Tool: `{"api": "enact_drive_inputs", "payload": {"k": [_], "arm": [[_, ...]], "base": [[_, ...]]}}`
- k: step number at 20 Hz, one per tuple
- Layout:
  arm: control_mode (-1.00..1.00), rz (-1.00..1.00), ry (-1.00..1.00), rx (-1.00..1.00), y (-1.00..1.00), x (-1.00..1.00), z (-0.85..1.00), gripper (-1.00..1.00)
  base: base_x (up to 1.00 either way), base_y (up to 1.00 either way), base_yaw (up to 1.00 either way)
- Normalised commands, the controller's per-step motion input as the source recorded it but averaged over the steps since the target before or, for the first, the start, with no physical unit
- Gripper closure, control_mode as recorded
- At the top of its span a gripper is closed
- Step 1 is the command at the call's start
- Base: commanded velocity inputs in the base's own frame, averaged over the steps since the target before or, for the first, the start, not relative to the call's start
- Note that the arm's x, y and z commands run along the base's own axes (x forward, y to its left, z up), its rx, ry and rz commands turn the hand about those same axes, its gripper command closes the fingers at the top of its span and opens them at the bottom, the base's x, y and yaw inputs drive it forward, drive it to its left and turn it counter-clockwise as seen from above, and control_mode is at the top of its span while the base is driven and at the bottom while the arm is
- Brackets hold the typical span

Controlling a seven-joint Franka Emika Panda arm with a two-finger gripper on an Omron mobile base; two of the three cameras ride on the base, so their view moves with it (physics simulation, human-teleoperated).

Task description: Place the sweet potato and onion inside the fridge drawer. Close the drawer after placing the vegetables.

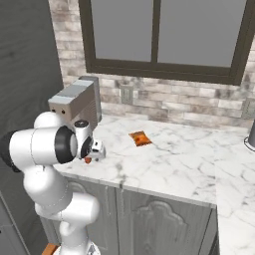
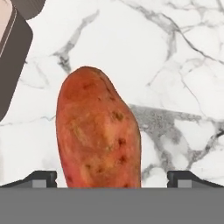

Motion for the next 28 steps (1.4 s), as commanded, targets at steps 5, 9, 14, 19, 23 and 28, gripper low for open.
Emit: {"api": "enact_drive_inputs", "payload": {"k": [5, 9, 14, 19, 23, 28], "arm": [[-1.0, 0.0, 0.0, 0.0, 0.06, 0.01, -0.3, 1.0], [-1.0, 0.0, 0.0, 0.0, 0.0, 0.0, -0.11, 1.0], [-1.0, 0.0, -0.08, 0.05, -0.32, -0.49, 0.2, 1.0], [-1.0, 0.0, -0.14, 0.0, -0.34, -0.91, 0.78, 1.0], [-1.0, 0.0, -0.12, 0.0, -0.31, -1.0, 0.82, 1.0], [-1.0, 0.0, -0.16, 0.0, -0.06, -1.0, 0.63, 1.0]], "base": [[0.0, 0.0, 0.0], [0.0, 0.0, 0.0], [0.0, 0.0, 0.0], [0.0, 0.0, 0.0], [0.0, 0.0, 0.0], [0.0, 0.0, 0.0]]}}
